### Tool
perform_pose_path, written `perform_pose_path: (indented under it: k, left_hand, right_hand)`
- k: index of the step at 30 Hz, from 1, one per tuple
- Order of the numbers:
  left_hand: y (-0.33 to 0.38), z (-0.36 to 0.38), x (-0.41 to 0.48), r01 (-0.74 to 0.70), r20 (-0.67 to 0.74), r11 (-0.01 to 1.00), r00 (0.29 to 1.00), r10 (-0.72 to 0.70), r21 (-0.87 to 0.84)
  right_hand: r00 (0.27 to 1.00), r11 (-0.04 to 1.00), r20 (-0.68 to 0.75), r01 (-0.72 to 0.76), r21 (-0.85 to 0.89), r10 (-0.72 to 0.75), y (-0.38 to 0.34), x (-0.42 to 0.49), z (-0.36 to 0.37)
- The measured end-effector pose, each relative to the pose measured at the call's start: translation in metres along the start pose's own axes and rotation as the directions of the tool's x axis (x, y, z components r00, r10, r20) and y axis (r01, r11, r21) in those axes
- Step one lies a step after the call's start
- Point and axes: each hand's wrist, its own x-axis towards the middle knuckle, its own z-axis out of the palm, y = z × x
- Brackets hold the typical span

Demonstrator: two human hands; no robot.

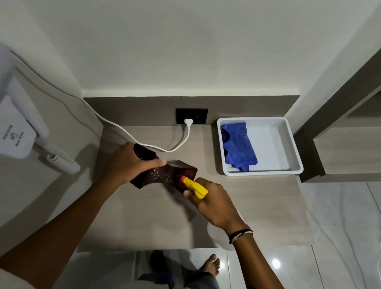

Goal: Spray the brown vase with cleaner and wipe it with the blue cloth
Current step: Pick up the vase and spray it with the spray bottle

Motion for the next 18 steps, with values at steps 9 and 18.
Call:
perform_pose_path:
  k: [9,18]
  left_hand:
    - [-0.003,-0.004,0.010,0.219,0.094,0.975,0.970,-0.222,0.050]
    - [0.001,-0.010,0.002,0.230,0.093,0.971,0.967,-0.236,0.073]
  right_hand:
    - [0.999,0.999,0.006,0.039,0.003,-0.039,-0.019,0.010,0.020]
    - [0.998,0.998,0.011,-0.053,-0.046,0.054,0.001,0.003,0.014]
